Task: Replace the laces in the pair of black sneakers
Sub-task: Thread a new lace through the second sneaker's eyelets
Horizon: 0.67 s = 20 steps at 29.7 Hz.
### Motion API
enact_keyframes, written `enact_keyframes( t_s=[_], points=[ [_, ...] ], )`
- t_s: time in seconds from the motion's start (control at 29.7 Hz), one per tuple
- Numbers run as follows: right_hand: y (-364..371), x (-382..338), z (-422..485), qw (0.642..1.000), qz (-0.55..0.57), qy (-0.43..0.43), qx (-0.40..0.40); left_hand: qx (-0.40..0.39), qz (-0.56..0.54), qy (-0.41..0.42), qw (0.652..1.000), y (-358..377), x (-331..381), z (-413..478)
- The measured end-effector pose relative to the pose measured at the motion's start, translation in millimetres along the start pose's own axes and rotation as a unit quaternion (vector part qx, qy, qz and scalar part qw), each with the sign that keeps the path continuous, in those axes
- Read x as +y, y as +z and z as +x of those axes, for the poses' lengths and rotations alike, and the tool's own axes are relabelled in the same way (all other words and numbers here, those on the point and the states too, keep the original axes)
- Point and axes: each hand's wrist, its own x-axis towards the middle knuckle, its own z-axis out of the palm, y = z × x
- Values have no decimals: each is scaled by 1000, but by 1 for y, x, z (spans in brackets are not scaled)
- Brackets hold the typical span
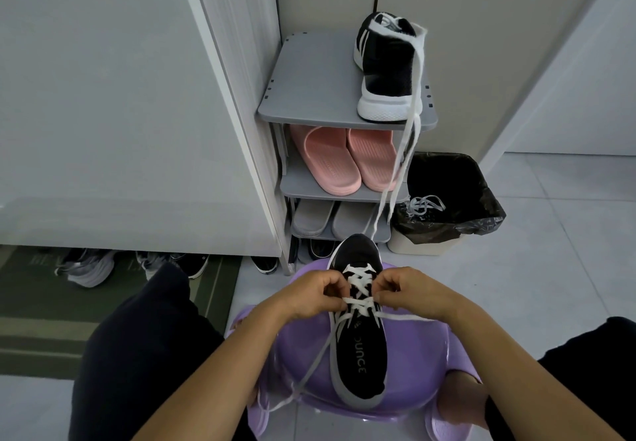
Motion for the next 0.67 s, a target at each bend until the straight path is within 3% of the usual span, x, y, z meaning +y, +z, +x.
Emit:
enact_keyframes(
  t_s=[0.2, 0.44, 0.67],
  points=[
    [9, 7, -3, 994, 86, -23, 64, 45, -32, 25, 998, 14, -13, -3],
    [7, 9, -2, 989, 123, -32, 69, 173, -77, 26, 982, 38, -22, 3],
    [3, 1, -2, 993, 115, 3, 5, 279, -34, 44, 959, 50, -27, 2]
  ],
)
